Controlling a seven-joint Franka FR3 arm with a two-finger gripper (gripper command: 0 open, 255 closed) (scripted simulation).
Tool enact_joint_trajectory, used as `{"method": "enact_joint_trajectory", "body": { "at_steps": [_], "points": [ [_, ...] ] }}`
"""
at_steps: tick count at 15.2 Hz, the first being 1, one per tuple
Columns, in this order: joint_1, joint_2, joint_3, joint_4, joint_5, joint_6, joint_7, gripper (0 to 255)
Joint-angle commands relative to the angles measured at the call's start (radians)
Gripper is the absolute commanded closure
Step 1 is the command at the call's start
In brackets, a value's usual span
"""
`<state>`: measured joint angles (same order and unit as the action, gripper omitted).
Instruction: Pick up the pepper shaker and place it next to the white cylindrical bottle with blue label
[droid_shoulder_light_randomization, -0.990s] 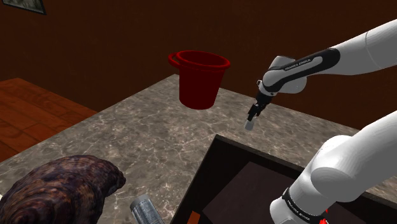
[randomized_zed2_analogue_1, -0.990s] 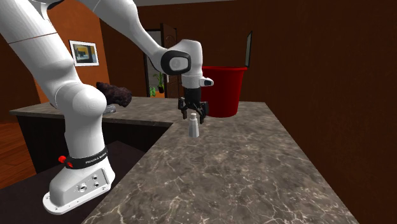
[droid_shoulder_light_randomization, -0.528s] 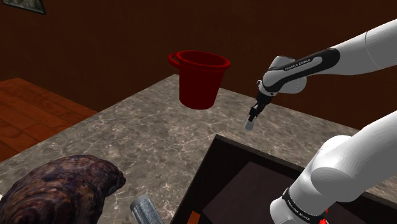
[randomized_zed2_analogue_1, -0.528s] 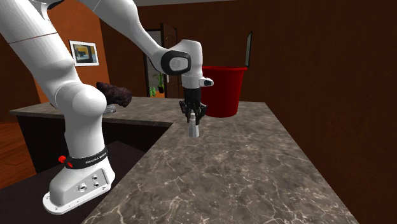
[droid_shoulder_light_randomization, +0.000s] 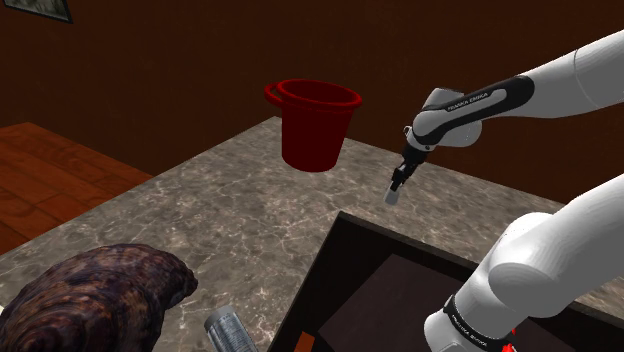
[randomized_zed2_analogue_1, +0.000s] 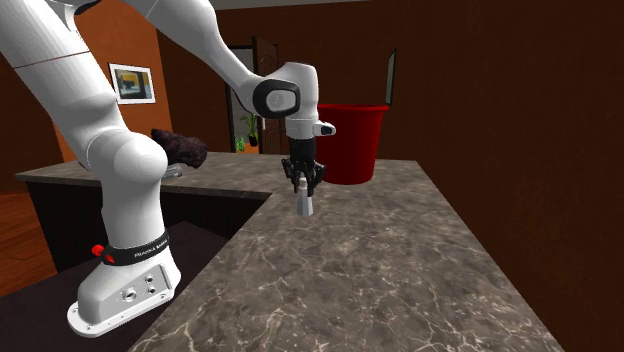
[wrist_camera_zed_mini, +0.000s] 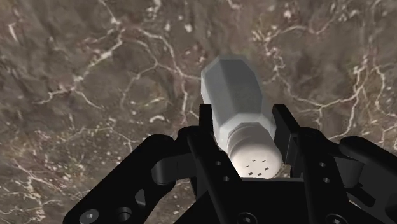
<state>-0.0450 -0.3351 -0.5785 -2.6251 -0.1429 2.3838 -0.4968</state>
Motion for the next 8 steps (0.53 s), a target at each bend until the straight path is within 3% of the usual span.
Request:
{"method": "enact_joint_trajectory", "body": {
  "at_steps": [1, 8],
  "points": [
    [-0.003, -0.011, 0.005, 0.006, -0.004, -0.017, 0.005, 255],
    [-0.017, -0.079, 0.036, 0.054, -0.023, -0.130, 0.030, 255]
  ]
}}
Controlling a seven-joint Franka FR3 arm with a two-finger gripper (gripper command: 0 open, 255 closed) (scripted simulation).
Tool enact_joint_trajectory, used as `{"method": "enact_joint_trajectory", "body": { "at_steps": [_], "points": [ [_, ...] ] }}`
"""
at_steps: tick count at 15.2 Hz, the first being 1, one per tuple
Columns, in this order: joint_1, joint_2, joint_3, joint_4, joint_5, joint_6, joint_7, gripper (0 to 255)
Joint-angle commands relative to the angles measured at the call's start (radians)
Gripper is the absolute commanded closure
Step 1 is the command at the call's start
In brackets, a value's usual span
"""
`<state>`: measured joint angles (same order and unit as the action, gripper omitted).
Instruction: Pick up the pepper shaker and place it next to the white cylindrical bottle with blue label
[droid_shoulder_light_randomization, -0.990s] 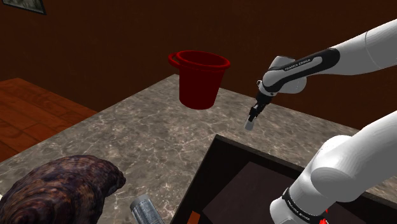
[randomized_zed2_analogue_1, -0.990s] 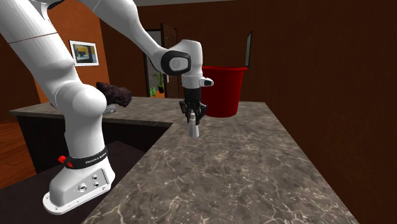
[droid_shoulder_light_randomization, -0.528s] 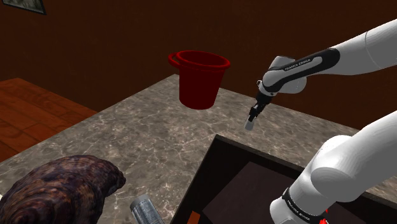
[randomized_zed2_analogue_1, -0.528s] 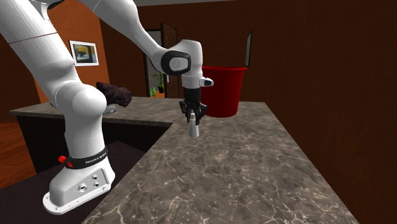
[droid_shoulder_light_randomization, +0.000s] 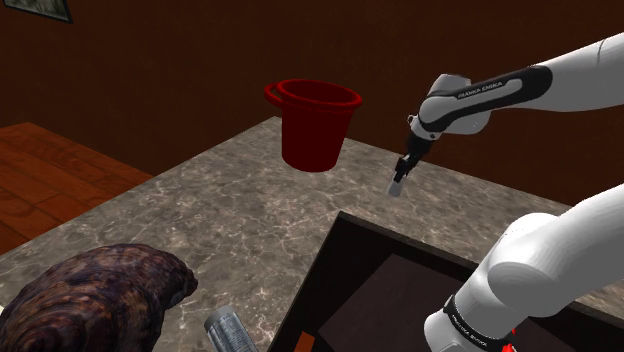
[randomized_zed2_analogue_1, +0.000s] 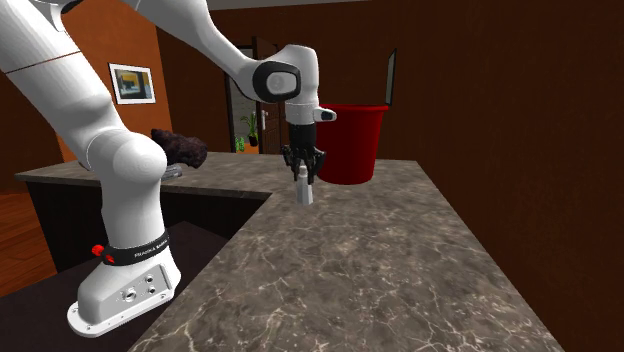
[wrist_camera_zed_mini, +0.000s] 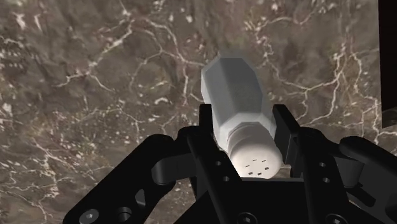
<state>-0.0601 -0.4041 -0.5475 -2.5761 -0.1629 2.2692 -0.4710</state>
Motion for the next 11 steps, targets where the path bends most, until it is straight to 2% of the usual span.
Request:
{"method": "enact_joint_trajectory", "body": {
  "at_steps": [1, 11],
  "points": [
    [-0.004, -0.018, 0.009, 0.013, -0.004, -0.031, 0.007, 255],
    [-0.011, -0.084, 0.046, 0.102, -0.008, -0.183, 0.027, 255]
  ]
}}
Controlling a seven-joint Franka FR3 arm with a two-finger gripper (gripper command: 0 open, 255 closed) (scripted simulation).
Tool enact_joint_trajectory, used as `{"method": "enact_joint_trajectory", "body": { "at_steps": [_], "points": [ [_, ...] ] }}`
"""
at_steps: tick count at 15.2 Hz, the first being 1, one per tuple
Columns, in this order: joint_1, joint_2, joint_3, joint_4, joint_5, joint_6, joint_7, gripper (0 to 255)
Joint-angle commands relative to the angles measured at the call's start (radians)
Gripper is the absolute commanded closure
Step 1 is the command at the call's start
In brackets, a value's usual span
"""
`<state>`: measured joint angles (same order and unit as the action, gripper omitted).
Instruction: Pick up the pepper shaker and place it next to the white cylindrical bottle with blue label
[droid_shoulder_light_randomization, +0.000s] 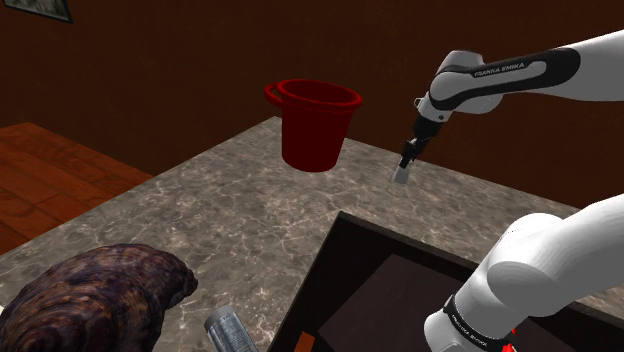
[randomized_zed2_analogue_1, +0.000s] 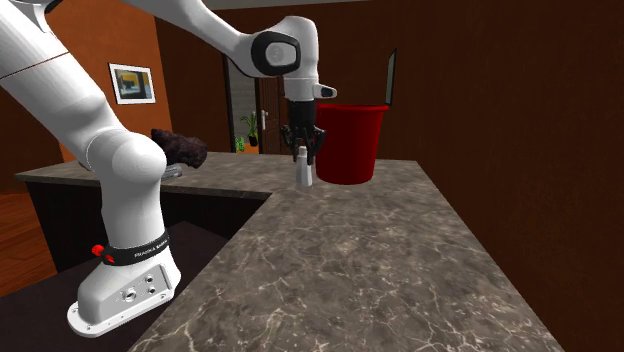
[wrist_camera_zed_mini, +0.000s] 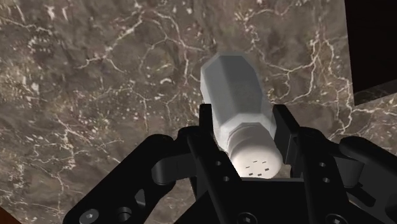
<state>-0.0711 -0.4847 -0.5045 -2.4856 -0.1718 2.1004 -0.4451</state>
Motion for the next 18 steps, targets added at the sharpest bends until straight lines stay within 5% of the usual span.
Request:
{"method": "enact_joint_trajectory", "body": {
  "at_steps": [1, 18],
  "points": [
    [0.000, -0.008, 0.006, 0.021, 0.001, -0.029, 0.002, 255],
    [0.013, -0.078, 0.090, 0.149, 0.021, -0.229, 0.068, 255]
  ]
}}
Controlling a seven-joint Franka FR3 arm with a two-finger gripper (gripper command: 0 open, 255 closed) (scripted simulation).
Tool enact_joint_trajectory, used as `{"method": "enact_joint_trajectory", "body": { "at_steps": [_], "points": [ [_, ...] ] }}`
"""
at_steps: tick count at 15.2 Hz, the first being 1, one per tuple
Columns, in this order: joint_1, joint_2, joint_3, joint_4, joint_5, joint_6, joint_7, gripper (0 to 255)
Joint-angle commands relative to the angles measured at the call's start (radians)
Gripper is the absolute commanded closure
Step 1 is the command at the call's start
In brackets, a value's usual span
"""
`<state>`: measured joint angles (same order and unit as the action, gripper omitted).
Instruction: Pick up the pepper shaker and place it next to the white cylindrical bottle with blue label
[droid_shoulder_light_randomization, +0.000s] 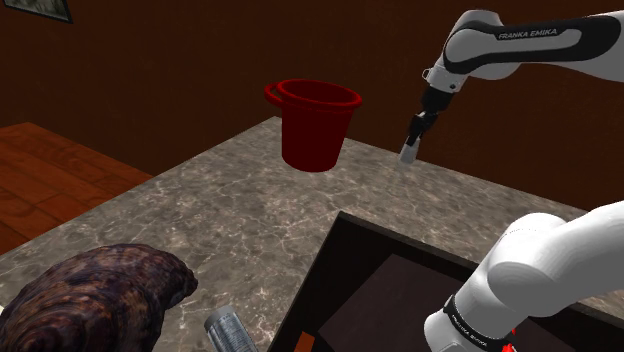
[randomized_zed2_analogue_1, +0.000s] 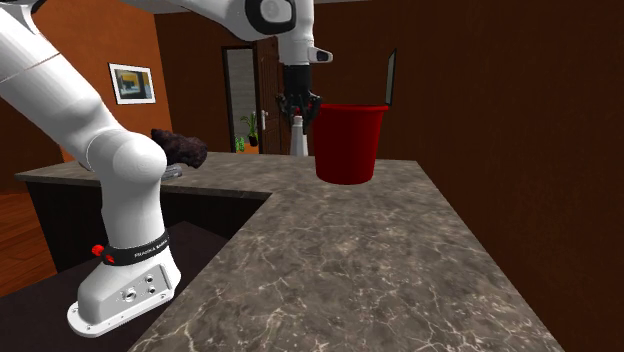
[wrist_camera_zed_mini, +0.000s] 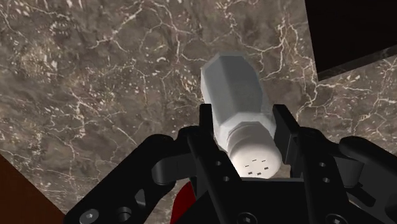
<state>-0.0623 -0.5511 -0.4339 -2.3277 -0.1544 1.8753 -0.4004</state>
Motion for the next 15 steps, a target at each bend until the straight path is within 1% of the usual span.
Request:
{"method": "enact_joint_trajectory", "body": {
  "at_steps": [1, 8, 15],
  "points": [
    [0.009, -0.026, 0.041, -0.024, 0.009, -0.004, 0.049, 255],
    [0.060, -0.093, 0.194, -0.100, 0.065, -0.004, 0.226, 255],
    [0.129, -0.099, 0.342, -0.120, 0.141, 0.009, 0.399, 255]
  ]
}}
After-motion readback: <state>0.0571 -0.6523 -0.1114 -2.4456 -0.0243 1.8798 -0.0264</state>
